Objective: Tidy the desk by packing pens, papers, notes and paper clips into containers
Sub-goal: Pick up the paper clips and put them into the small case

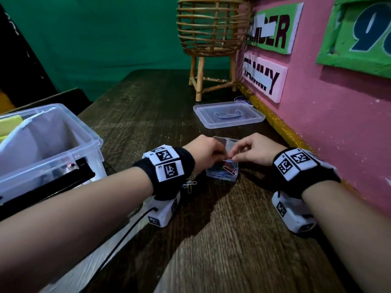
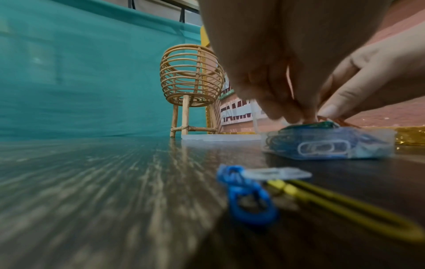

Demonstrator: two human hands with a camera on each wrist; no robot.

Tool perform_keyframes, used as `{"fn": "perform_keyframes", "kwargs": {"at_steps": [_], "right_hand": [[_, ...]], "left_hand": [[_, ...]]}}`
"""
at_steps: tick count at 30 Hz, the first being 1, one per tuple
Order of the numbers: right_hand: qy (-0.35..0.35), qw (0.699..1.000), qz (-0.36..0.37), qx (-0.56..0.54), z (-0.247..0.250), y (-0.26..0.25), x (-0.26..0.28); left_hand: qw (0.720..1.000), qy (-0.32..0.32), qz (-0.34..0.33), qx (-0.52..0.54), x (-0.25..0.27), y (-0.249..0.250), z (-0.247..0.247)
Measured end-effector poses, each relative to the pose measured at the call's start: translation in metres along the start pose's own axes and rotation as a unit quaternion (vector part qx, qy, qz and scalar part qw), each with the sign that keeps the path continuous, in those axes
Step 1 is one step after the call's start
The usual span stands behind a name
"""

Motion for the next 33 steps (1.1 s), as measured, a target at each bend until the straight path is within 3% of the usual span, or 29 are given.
{"fn": "perform_keyframes", "kwargs": {"at_steps": [4, 11, 17, 23, 33], "right_hand": [[0.053, 0.998, 0.001, -0.016, 0.009, 0.000, 0.000], [0.091, 0.996, 0.002, -0.019, 0.016, 0.004, -0.003], [0.100, 0.995, -0.001, -0.014, 0.017, 0.005, -0.003], [0.095, 0.995, -0.005, -0.014, 0.016, 0.005, -0.002], [0.094, 0.996, 0.001, -0.010, 0.016, 0.004, -0.002]], "left_hand": [[0.999, 0.012, -0.013, -0.051, 0.017, -0.008, 0.005], [0.985, -0.101, 0.100, -0.099, 0.061, -0.059, -0.009], [0.981, -0.095, 0.139, -0.092, 0.065, -0.048, -0.008], [0.984, -0.092, 0.151, 0.035, 0.062, -0.048, -0.013], [0.983, -0.146, 0.101, -0.037, 0.053, -0.037, -0.026]]}}
Point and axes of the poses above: each hand's wrist, its own x-axis away from the middle knuckle, its own z-axis out of the back of the hand, y = z × x, the point moved 9 cm from there along -x, towards the middle knuckle, and after that the axes turned 2 degrees about -z, right-handed, at the moved point
